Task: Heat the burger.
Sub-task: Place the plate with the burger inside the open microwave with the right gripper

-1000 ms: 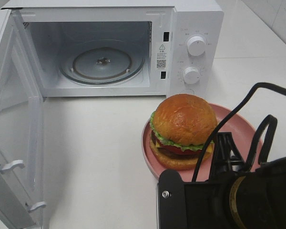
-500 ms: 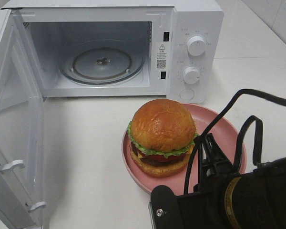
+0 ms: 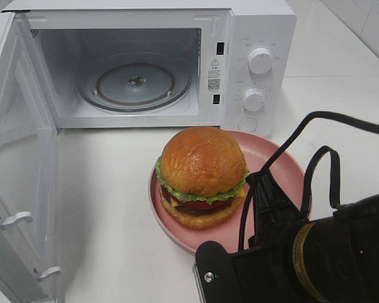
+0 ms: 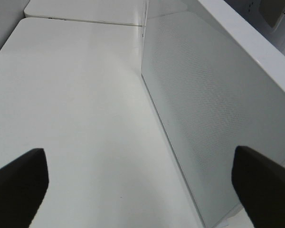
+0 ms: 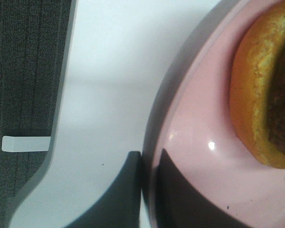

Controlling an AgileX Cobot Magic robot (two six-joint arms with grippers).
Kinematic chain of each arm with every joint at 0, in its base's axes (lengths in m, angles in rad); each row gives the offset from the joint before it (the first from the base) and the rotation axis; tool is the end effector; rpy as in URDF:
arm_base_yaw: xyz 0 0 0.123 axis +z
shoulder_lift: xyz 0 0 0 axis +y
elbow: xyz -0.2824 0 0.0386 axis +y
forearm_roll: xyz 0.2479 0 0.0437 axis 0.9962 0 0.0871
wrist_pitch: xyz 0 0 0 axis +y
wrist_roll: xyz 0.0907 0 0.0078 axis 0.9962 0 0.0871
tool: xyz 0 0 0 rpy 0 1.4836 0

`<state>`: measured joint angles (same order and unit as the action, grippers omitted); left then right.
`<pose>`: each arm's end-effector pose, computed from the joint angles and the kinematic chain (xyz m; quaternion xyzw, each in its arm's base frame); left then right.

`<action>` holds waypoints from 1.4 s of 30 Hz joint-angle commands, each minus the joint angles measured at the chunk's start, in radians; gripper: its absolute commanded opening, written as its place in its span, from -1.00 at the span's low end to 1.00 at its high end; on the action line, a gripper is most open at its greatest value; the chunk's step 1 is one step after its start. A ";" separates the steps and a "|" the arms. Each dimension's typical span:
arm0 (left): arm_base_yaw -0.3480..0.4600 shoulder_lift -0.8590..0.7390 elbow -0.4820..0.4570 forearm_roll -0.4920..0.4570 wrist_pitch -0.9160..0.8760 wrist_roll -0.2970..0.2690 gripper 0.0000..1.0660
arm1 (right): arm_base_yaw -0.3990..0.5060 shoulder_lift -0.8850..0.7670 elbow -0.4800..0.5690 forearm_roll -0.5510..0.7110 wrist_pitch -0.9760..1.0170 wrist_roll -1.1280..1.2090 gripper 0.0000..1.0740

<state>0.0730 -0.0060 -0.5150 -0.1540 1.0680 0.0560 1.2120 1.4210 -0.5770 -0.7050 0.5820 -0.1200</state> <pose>-0.0075 -0.0128 0.2815 -0.0031 0.8471 -0.0428 0.5297 0.1085 0.1968 0.1718 -0.7839 0.5696 -0.1332 0.2080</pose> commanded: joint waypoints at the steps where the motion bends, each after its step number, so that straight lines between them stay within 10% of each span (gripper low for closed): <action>1: 0.002 -0.017 -0.001 -0.005 0.002 0.001 0.83 | -0.025 -0.013 -0.001 -0.047 -0.028 -0.048 -1.00; 20: 0.002 -0.017 -0.001 -0.005 0.002 0.001 0.83 | -0.239 -0.013 -0.001 -0.005 -0.202 -0.362 -1.00; 42: 0.002 -0.017 -0.001 -0.005 0.002 0.001 0.83 | -0.416 -0.013 -0.001 0.413 -0.248 -0.940 -1.00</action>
<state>0.0730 -0.0060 -0.5150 -0.1540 1.0680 0.0560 0.8130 1.4210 -0.5770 -0.3250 0.3970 -0.9960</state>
